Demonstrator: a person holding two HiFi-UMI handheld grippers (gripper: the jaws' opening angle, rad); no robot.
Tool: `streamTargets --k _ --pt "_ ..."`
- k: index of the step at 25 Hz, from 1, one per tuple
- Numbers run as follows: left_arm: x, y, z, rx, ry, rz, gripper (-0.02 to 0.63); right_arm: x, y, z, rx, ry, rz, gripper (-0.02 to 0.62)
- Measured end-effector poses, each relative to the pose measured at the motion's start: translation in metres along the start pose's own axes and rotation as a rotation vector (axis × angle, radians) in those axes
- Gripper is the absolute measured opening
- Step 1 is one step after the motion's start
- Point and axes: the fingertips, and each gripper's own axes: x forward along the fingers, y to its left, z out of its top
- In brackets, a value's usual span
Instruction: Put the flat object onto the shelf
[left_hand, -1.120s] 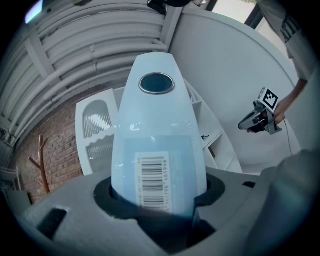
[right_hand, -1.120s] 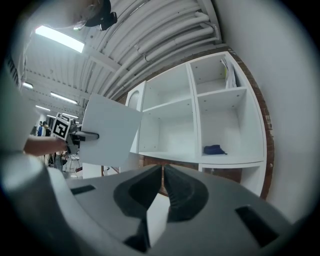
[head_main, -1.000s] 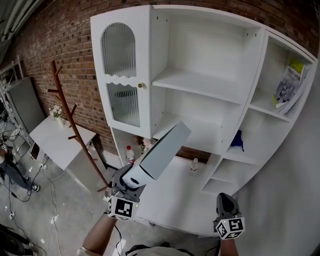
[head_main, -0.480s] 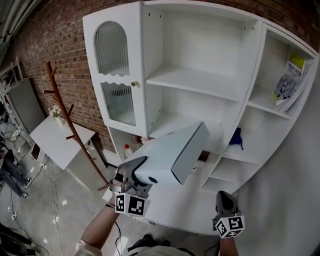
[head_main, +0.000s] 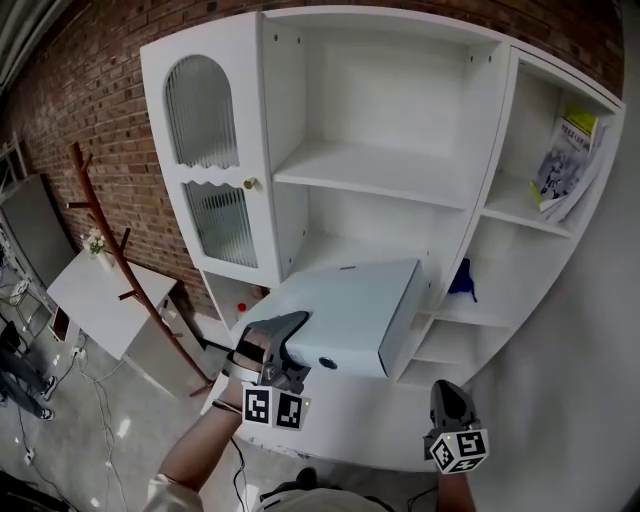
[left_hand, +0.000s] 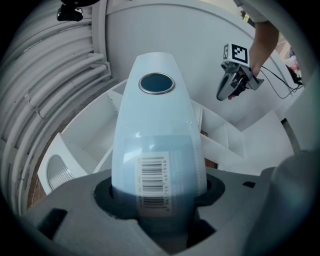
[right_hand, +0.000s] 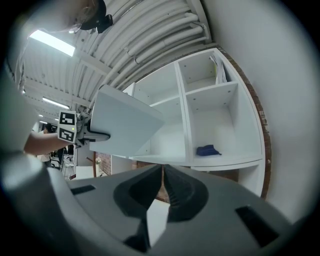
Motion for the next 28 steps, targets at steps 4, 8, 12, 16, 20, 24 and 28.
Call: streamTargets --k 4,8,12,16,20,24,28 --pt "0.019 0.001 0.001 0.078 0.004 -0.025 0.287 0.007 0.000 0.004 -0.001 -0.007 -0.013 0.034" --pt "0.039 -0.003 0.001 0.123 0.012 -0.046 0.287 0.011 -0.004 0.006 0.000 -0.012 -0.029 0.034" --pt "0.059 -0.010 -0.001 0.150 0.025 -0.081 0.287 0.013 -0.010 0.008 -0.004 -0.016 -0.049 0.034" --pt "0.078 -0.015 -0.008 0.205 0.048 -0.099 0.287 0.013 -0.016 0.007 -0.002 -0.013 -0.071 0.034" --pt "0.098 -0.016 -0.016 0.261 0.087 -0.103 0.287 0.013 -0.023 0.007 -0.007 -0.008 -0.088 0.034" --pt "0.117 -0.024 -0.020 0.324 0.107 -0.108 0.287 0.017 -0.027 0.007 -0.010 -0.002 -0.097 0.034" --pt "0.133 -0.026 -0.022 0.343 0.130 -0.110 0.288 0.026 -0.023 0.009 -0.017 0.001 -0.087 0.034"
